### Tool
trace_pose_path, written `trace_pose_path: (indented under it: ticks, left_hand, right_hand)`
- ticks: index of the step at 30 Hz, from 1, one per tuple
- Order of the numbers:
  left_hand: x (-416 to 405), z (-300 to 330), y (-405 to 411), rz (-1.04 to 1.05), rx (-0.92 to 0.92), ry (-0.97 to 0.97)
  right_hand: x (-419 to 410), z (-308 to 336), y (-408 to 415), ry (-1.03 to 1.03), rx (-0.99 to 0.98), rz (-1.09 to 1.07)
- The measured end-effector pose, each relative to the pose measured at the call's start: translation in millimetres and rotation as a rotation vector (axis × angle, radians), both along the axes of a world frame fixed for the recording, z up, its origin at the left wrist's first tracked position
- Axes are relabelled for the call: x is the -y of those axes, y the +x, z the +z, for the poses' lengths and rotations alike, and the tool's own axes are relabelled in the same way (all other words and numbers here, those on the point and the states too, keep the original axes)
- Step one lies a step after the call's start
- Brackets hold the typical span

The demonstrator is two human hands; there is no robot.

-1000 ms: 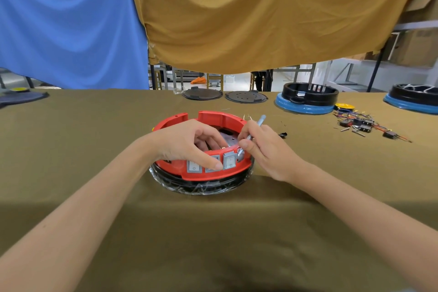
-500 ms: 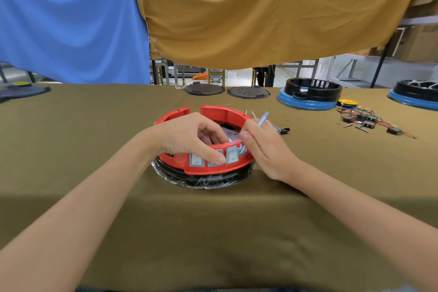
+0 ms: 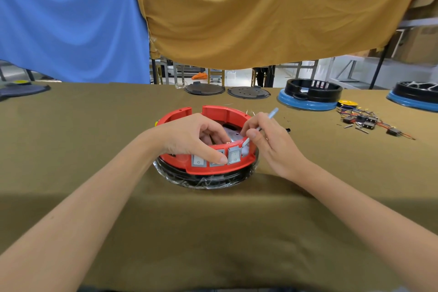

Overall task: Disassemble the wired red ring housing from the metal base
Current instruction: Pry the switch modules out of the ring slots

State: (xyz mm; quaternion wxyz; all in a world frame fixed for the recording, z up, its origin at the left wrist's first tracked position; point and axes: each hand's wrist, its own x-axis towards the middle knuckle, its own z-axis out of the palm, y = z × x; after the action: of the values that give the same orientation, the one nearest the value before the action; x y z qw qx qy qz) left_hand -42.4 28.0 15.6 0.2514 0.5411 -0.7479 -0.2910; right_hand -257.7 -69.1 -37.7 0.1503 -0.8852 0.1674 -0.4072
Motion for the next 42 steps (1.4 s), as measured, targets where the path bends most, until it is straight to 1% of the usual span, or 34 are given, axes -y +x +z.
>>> trace_pose_path:
  ticks: [4, 6, 9, 13, 16, 19, 21, 22, 25, 28, 30, 32, 34, 36, 38, 40, 42]
  left_hand:
    - [-0.8, -0.9, -0.2, 0.007, -0.002, -0.013]
    - [-0.8, -1.2, -0.6, 0.014, 0.002, -0.018]
    - [-0.4, -1.4, -1.6, 0.021, 0.002, -0.02]
    - [-1.0, -0.6, -2.7, 0.02, 0.007, -0.017]
    - [-1.8, -0.2, -3.0, 0.024, 0.013, -0.025]
    - [-2.4, -0.7, -2.9, 0.028, 0.029, -0.04]
    - [-2.2, -1.7, -2.3, 0.029, 0.035, -0.049]
    - [-2.1, -2.0, -2.0, 0.029, 0.035, -0.054]
    - [-2.5, -2.0, -1.9, 0.026, 0.039, -0.07]
    - [-1.9, -3.4, -2.2, 0.024, 0.037, -0.069]
    - [-2.0, -2.9, -2.3, 0.024, 0.036, -0.071]
    - [-2.5, -2.6, -2.0, 0.022, 0.042, -0.066]
    - [-2.3, -2.8, -2.5, 0.018, 0.041, -0.066]
    - [-2.7, -3.5, -2.7, 0.02, 0.034, -0.076]
    - [-2.7, -3.7, -2.3, 0.02, 0.033, -0.078]
    - [-2.8, -3.1, -2.2, 0.017, 0.037, -0.081]
    - [-3.0, -3.5, -2.2, 0.015, 0.033, -0.081]
  right_hand:
    - [-2.9, -0.7, -2.3, 0.072, -0.01, 0.032]
    - [-4.8, -3.7, -5.2, 0.163, 0.046, 0.037]
    - [-5.5, -8.3, -11.1, 0.222, 0.145, -0.006]
    - [-8.5, -4.8, -13.9, 0.311, 0.196, 0.072]
    - [-8.0, -3.3, -17.3, 0.355, 0.114, 0.113]
    - [-5.3, -5.1, -27.9, 0.332, -0.1, 0.059]
    - [-4.8, -6.4, -34.0, 0.259, -0.23, 0.031]
    - [-5.3, -8.0, -35.0, 0.206, -0.263, 0.014]
    - [-9.9, -11.4, -33.6, 0.009, -0.279, -0.094]
    - [-14.0, -12.1, -30.3, -0.38, -0.401, -0.375]
    - [-18.9, -12.2, -29.4, -0.58, -0.442, -0.55]
    - [-24.6, -14.7, -25.5, -0.727, -0.534, -0.705]
    - [-26.2, -14.2, -25.5, -0.794, -0.561, -0.797]
    - [-24.1, -8.2, -28.0, -0.829, -0.521, -0.735]
    - [-21.2, 0.2, -29.7, -0.788, -0.45, -0.539]
    - [-15.4, 6.7, -30.0, -0.649, -0.433, -0.327]
    - [-10.6, 7.4, -31.1, -0.369, -0.414, -0.185]
